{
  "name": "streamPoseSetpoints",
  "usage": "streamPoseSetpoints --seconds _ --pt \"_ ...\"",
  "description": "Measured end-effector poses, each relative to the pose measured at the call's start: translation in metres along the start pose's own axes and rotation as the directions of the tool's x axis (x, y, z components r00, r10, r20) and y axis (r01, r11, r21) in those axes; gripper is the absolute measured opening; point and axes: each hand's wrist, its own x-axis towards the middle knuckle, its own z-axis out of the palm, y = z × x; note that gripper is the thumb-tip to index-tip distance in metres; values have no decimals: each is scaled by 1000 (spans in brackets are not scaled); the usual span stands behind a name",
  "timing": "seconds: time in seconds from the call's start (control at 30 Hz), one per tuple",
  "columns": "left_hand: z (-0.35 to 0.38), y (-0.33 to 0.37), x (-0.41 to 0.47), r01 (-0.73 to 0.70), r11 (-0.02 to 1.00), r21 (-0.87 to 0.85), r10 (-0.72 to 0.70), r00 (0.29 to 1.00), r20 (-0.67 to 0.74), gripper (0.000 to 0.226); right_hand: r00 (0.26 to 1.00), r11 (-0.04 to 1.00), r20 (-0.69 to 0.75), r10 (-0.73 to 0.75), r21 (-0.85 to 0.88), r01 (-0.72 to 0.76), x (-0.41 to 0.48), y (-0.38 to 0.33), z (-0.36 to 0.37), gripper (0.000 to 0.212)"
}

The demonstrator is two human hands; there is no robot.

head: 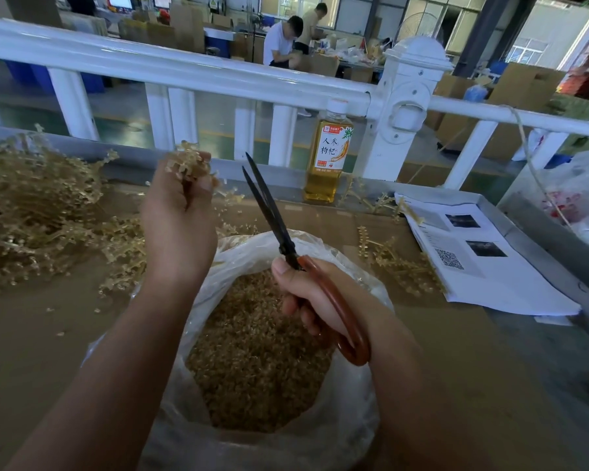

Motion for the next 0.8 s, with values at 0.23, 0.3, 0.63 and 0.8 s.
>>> streamPoseSetpoints --seconds 0.23,0.3,0.63,0.8 --pt "3 7 -11 198 979 -48 -118 744 658 21 960 910 -279 -15 394 129 3 -1 6 18" --pt "6 8 -13 237 970 -56 -138 724 676 22 950 872 -313 8 467 146 4 -2 5 16" --pt "15 10 -19 3 906 424 -126 956 264 35 890 841 -455 29 492 224 3 -2 4 27" --pt "13 20 -22 327 928 179 -367 718 592 36 874 869 -486 14 437 230 5 -1 3 30"
